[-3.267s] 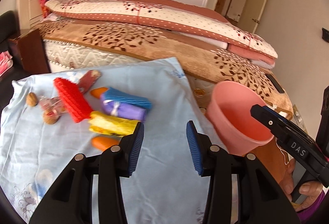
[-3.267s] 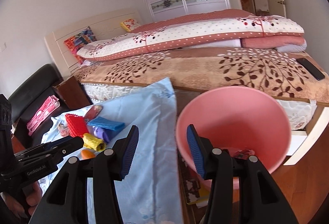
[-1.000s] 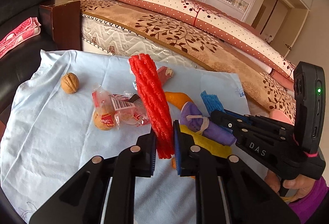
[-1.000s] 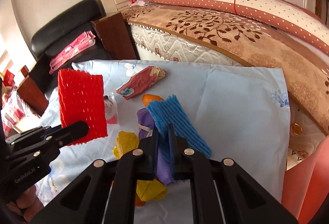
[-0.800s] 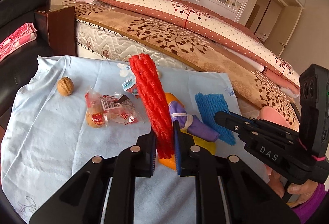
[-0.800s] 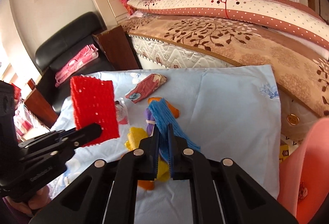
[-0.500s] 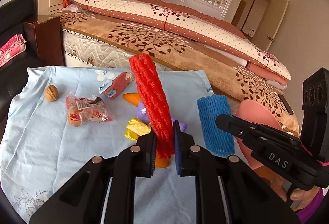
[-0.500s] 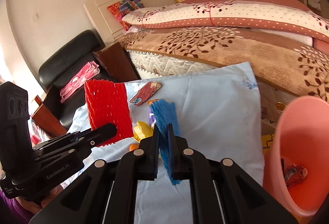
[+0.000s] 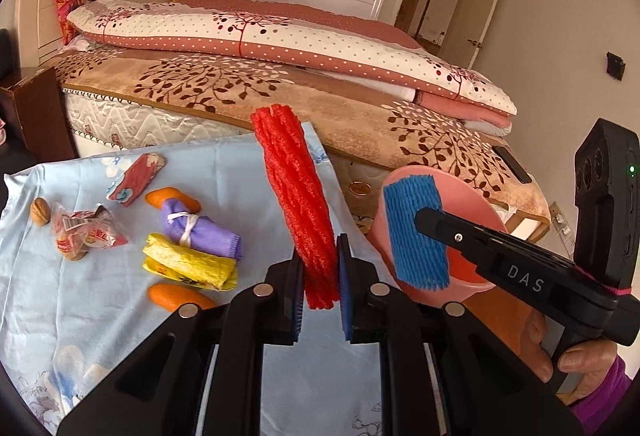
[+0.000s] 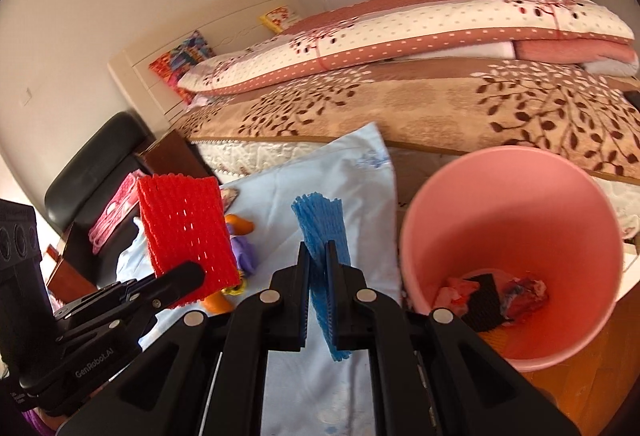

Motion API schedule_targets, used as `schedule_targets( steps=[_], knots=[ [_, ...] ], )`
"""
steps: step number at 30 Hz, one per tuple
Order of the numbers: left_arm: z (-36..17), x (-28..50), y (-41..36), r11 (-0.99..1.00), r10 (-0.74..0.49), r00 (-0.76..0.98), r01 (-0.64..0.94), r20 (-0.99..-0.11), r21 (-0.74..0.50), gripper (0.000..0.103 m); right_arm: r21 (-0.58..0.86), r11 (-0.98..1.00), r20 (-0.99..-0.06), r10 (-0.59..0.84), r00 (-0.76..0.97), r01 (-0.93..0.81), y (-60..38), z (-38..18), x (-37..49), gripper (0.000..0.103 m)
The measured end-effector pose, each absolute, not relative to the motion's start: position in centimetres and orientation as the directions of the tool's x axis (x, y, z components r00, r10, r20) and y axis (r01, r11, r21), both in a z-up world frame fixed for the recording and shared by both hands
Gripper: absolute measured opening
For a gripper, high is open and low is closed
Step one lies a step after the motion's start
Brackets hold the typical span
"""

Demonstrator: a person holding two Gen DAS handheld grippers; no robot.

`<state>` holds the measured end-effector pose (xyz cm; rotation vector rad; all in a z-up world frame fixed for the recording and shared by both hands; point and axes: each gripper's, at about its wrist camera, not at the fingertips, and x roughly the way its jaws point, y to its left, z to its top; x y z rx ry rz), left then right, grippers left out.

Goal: Collect trash
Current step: 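Carry both foam nets over the pink bucket, then open both tools to drop the foam nets into the bucket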

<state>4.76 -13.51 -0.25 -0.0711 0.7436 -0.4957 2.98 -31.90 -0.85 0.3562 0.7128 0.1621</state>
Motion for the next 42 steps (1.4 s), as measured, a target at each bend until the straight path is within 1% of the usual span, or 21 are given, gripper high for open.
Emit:
schedule_targets(
  steps=[13, 22, 31, 41, 42],
  knots=[
    [0.2, 3.7, -21.4, 0.802, -0.541, 0.546, 0.563, -0.639, -0.198, 0.014, 0.399, 0.902, -0.607, 0.124, 0.785, 0.166, -39.9, -1.5, 0.5, 0.007],
    [-0.5, 3.5, -25.6, 0.759, -0.564, 0.487, 0.623, -0.667, -0.187, 0.014, 0.392, 0.889, -0.627, 0.068, 0.776, 0.239, -42.8, -2.4, -0.3, 0.007],
    [-1.7, 3.7, -29.0, 0.731, -0.563, 0.449, 0.662, -0.694, -0.164, 0.014, 0.391, 0.873, -0.635, 0.027, 0.772, 0.291, -45.0, -3.0, -0.6, 0.007],
    [-2.4, 4.7, -30.4, 0.756, -0.526, 0.467, 0.64, -0.711, -0.138, 0.015, 0.394, 0.866, -0.64, 0.018, 0.768, 0.307, -45.9, -3.4, -0.3, 0.007],
    [-2.4, 4.7, -30.4, 0.756, -0.525, 0.465, 0.639, -0.712, -0.14, 0.017, 0.395, 0.865, -0.639, 0.018, 0.769, 0.308, -46.0, -3.5, -0.3, 0.007]
  ],
)
